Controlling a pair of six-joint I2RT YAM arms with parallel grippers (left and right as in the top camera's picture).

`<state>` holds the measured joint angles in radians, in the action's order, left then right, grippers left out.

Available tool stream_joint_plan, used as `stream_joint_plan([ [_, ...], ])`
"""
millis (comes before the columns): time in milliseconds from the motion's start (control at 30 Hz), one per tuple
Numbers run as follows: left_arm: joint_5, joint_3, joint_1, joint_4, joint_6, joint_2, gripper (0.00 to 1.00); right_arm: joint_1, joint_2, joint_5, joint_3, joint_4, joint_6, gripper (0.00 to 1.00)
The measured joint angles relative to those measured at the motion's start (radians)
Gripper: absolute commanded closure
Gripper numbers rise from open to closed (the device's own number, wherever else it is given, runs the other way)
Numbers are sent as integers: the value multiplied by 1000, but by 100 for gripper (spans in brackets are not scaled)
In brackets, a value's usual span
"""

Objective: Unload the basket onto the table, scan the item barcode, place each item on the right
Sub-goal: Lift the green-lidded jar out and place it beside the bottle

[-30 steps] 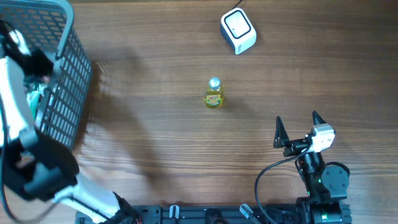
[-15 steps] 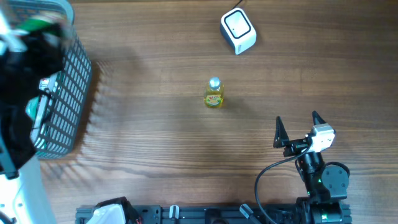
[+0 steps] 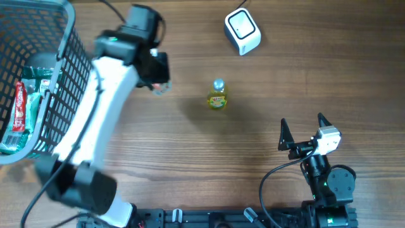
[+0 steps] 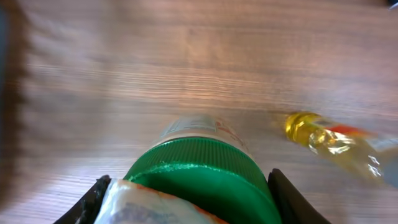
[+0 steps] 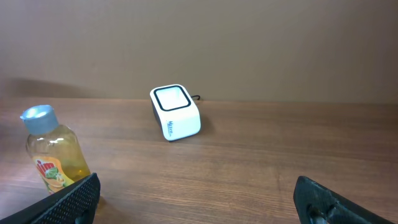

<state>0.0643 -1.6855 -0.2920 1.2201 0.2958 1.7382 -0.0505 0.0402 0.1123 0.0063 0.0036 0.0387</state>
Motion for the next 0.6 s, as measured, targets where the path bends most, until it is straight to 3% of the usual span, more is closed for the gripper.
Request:
stream_joint_plan([
  [267,22,274,-62,-332,88,68,75,0,0,0,0,0,0,0],
  [500,108,409,-99,-413,104,68,69,0,0,0,0,0,0,0],
  [567,112,420,-104,-424,105,69,64,0,0,0,0,0,0,0],
  [600,113,426,-104,-430,106,69,57,0,0,0,0,0,0,0],
])
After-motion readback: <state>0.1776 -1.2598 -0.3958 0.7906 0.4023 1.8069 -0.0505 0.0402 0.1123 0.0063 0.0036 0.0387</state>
